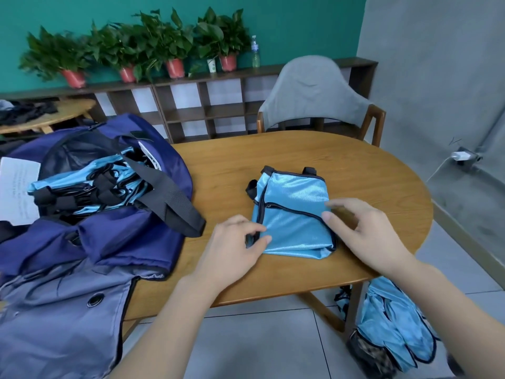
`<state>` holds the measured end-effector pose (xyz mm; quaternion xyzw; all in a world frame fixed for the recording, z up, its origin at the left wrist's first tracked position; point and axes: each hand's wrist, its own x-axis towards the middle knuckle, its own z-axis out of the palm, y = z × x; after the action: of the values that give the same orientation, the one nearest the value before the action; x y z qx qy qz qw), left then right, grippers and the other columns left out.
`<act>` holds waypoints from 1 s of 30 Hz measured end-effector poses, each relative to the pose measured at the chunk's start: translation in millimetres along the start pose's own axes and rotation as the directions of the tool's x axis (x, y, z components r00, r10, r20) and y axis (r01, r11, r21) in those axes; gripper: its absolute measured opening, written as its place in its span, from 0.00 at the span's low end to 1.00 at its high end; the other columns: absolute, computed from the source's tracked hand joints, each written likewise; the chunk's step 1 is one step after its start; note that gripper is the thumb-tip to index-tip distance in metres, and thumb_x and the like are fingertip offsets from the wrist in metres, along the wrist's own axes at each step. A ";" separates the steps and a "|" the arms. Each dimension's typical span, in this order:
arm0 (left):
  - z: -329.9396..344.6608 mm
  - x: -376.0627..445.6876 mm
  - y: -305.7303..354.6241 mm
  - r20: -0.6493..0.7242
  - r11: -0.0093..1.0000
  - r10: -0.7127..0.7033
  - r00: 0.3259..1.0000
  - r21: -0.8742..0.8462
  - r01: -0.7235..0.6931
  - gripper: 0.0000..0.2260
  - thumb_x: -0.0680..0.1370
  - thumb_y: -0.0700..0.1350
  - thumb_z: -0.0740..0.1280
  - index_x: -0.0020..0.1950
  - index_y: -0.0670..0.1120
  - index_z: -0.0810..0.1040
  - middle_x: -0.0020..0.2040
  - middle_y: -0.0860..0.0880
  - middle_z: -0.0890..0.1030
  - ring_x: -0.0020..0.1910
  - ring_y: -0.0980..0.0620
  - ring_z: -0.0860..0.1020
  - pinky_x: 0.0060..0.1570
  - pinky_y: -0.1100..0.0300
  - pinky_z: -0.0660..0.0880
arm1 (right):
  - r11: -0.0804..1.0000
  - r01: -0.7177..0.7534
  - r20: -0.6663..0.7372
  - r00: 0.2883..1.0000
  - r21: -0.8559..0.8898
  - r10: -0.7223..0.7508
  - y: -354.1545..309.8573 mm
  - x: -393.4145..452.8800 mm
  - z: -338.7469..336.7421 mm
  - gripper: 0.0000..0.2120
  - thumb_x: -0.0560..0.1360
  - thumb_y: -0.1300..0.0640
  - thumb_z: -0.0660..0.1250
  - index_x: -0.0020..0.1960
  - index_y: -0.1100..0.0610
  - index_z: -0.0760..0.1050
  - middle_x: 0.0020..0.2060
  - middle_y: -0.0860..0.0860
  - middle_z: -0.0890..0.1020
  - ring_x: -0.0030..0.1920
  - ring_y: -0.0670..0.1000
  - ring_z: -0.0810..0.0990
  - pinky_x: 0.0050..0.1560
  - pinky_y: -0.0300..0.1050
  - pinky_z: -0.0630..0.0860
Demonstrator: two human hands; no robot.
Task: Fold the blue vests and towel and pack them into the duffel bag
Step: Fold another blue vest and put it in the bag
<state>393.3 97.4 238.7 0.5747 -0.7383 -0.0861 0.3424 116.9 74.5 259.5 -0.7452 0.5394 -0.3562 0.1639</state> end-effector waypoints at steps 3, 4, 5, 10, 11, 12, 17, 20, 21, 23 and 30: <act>-3.2 1.3 -4.4 -0.054 0.998 -0.046 0.997 -0.055 0.043 0.07 0.74 0.50 0.76 0.52 0.53 0.87 0.44 0.59 0.78 0.37 0.60 0.77 0.42 0.74 0.69 | 0.983 0.184 0.086 0.979 -0.004 -0.183 -6.9 -12.7 9.5 0.19 0.75 0.38 0.68 0.58 0.48 0.82 0.58 0.40 0.81 0.63 0.39 0.73 0.66 0.29 0.63; -3.8 1.5 -6.0 -0.063 0.996 -0.051 0.997 -0.072 0.046 0.06 0.74 0.49 0.76 0.51 0.52 0.87 0.45 0.59 0.80 0.37 0.60 0.77 0.43 0.73 0.70 | 0.974 0.224 0.111 0.969 -0.022 -0.220 -7.2 -16.0 14.0 0.19 0.74 0.37 0.68 0.57 0.48 0.82 0.58 0.40 0.80 0.64 0.40 0.73 0.68 0.35 0.64; -4.2 1.0 -6.9 -0.066 0.996 -0.046 0.997 -0.085 0.041 0.05 0.75 0.48 0.76 0.50 0.52 0.87 0.47 0.59 0.80 0.38 0.60 0.78 0.45 0.69 0.73 | 0.966 0.255 0.120 0.961 -0.049 -0.247 -6.6 -18.6 18.2 0.18 0.75 0.37 0.68 0.57 0.48 0.83 0.58 0.40 0.80 0.64 0.42 0.74 0.68 0.40 0.67; -1.4 -3.5 3.1 -0.050 0.994 0.112 0.992 0.012 -0.112 0.15 0.76 0.64 0.67 0.54 0.57 0.86 0.56 0.61 0.80 0.58 0.61 0.75 0.60 0.53 0.72 | 0.940 0.316 0.032 0.949 -0.127 -0.314 -5.2 -21.1 30.6 0.07 0.78 0.50 0.70 0.52 0.51 0.84 0.52 0.42 0.83 0.57 0.48 0.78 0.56 0.57 0.77; -0.3 -4.3 6.9 -0.024 0.990 0.138 0.990 0.036 -0.137 0.19 0.75 0.67 0.66 0.55 0.57 0.85 0.57 0.62 0.80 0.60 0.61 0.74 0.61 0.53 0.70 | 0.945 0.308 0.013 0.951 -0.114 -0.308 -5.6 -20.5 31.4 0.06 0.78 0.51 0.70 0.52 0.51 0.83 0.51 0.42 0.83 0.56 0.47 0.79 0.55 0.56 0.77; 1.6 -4.8 10.0 -0.005 0.986 0.160 0.987 0.057 -0.159 0.20 0.74 0.68 0.66 0.56 0.57 0.85 0.58 0.62 0.80 0.61 0.61 0.73 0.61 0.54 0.68 | 0.949 0.298 0.000 0.954 -0.100 -0.299 -6.3 -20.2 32.3 0.06 0.78 0.51 0.69 0.52 0.51 0.83 0.49 0.42 0.83 0.55 0.47 0.79 0.55 0.55 0.77; 10.0 -4.9 11.8 -0.048 0.949 0.296 0.954 0.133 -0.287 0.08 0.76 0.47 0.74 0.55 0.51 0.86 0.54 0.57 0.83 0.56 0.55 0.77 0.57 0.51 0.72 | 0.954 0.289 -0.042 0.955 -0.078 -0.293 -8.8 -20.8 34.0 0.06 0.77 0.52 0.70 0.52 0.52 0.83 0.48 0.43 0.83 0.54 0.47 0.79 0.57 0.51 0.77; 3.7 -1.2 3.4 -0.074 0.948 0.299 0.951 0.139 -0.287 0.12 0.76 0.35 0.73 0.54 0.49 0.86 0.52 0.54 0.85 0.54 0.52 0.80 0.55 0.51 0.74 | 0.949 0.299 -0.042 0.952 -0.098 -0.304 -5.8 -23.0 34.9 0.12 0.74 0.55 0.75 0.57 0.53 0.82 0.57 0.45 0.80 0.61 0.48 0.75 0.66 0.36 0.68; 0.9 -0.3 -0.4 -0.102 0.946 0.308 0.946 0.136 -0.294 0.12 0.76 0.34 0.72 0.54 0.49 0.86 0.52 0.54 0.85 0.54 0.53 0.81 0.55 0.52 0.74 | 0.951 0.290 -0.036 0.955 -0.102 -0.295 -4.6 -24.4 34.5 0.15 0.73 0.57 0.76 0.59 0.53 0.81 0.60 0.46 0.78 0.63 0.48 0.74 0.67 0.30 0.63; -4.8 0.4 -6.7 -0.165 0.938 0.339 0.926 0.134 -0.319 0.13 0.76 0.33 0.70 0.53 0.48 0.86 0.53 0.54 0.85 0.56 0.54 0.81 0.57 0.54 0.73 | 0.959 0.271 -0.045 0.960 -0.084 -0.275 -3.7 -26.6 33.1 0.18 0.72 0.60 0.76 0.61 0.55 0.80 0.63 0.48 0.76 0.64 0.47 0.72 0.67 0.26 0.58; -5.7 -12.9 -16.1 -0.011 0.937 0.342 0.940 0.084 -0.340 0.12 0.76 0.34 0.72 0.53 0.49 0.87 0.52 0.56 0.86 0.60 0.58 0.80 0.60 0.50 0.77 | 0.910 0.400 0.056 0.916 -0.106 -0.396 10.5 -37.0 25.8 0.11 0.77 0.61 0.72 0.59 0.56 0.83 0.58 0.47 0.83 0.64 0.45 0.77 0.69 0.39 0.70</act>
<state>410.8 105.4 229.3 0.4524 -0.8252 0.0117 0.3380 121.9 101.0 221.9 -0.8535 0.3932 -0.3377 0.0534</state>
